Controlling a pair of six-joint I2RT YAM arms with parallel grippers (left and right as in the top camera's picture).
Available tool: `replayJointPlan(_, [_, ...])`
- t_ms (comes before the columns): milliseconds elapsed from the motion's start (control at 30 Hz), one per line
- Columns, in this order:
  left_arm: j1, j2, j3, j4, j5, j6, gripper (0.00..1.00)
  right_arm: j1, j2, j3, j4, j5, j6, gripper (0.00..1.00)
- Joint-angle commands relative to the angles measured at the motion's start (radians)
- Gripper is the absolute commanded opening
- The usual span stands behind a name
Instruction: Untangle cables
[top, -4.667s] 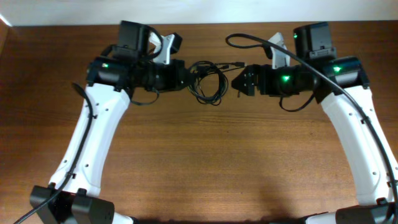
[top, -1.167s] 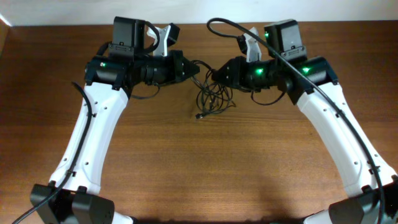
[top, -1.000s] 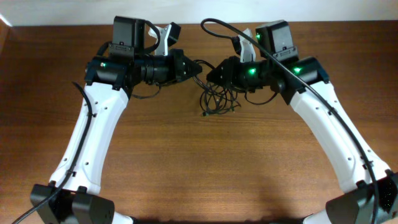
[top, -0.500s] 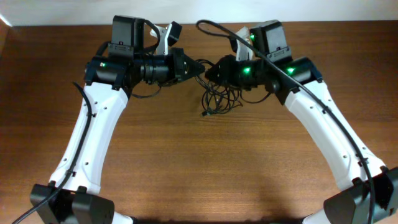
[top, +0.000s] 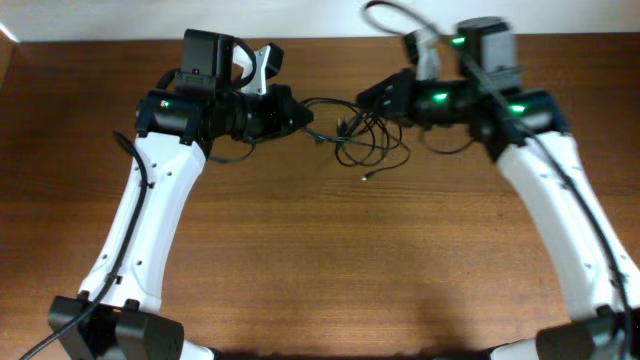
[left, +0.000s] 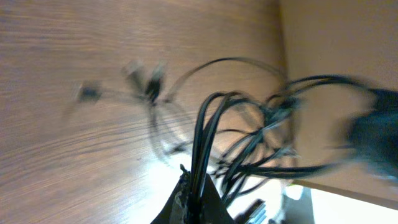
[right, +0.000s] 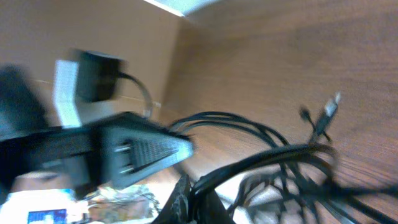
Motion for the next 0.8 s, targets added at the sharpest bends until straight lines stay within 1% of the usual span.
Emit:
replayJointPlan(0, [0.007, 0.002, 0.012, -0.042, -0.123, 0.102, 0.0, -0.105, -0.089, 0.006, 0.011, -0.215, -0.021, 0.04])
replayJointPlan(100, [0.007, 0.022, 0.009, -0.085, -0.235, 0.113, 0.0, -0.196, -0.104, 0.006, 0.012, -0.328, -0.02, 0.04])
replayJointPlan(200, [0.007, 0.047, 0.008, -0.112, -0.258, 0.163, 0.0, -0.307, -0.103, 0.006, 0.012, -0.415, -0.02, 0.04])
replayJointPlan(267, [0.007, 0.065, 0.008, -0.117, -0.27, 0.18, 0.0, -0.372, -0.103, 0.006, 0.012, -0.448, -0.015, 0.04])
replayJointPlan(367, [0.007, 0.092, 0.008, -0.129, -0.344, 0.18, 0.0, -0.468, -0.103, 0.006, 0.011, -0.482, -0.013, 0.04])
replayJointPlan(400, [0.007, 0.108, 0.008, -0.133, -0.355, 0.18, 0.0, -0.522, -0.103, 0.006, 0.008, -0.486, -0.013, 0.04])
replayJointPlan(500, [0.007, 0.126, 0.008, -0.133, -0.354, 0.18, 0.0, -0.603, -0.103, 0.006, -0.008, -0.484, -0.014, 0.04])
replayJointPlan(567, [0.007, 0.133, 0.008, -0.133, -0.353, 0.18, 0.0, -0.624, -0.103, 0.006, -0.032, -0.483, -0.034, 0.04])
replayJointPlan(633, [0.007, 0.133, 0.008, -0.131, -0.348, 0.18, 0.0, -0.614, -0.103, 0.006, -0.085, -0.457, -0.079, 0.04])
replayJointPlan(700, [0.007, 0.133, 0.008, -0.124, -0.306, 0.18, 0.0, -0.591, -0.103, 0.006, -0.164, -0.391, -0.132, 0.05])
replayJointPlan(733, [0.007, 0.133, 0.008, -0.117, -0.279, 0.184, 0.0, -0.573, -0.103, 0.006, -0.211, -0.341, -0.159, 0.08])
replayJointPlan(767, [0.007, 0.133, 0.008, -0.106, -0.231, 0.21, 0.0, -0.548, -0.103, 0.006, -0.25, -0.294, -0.181, 0.15])
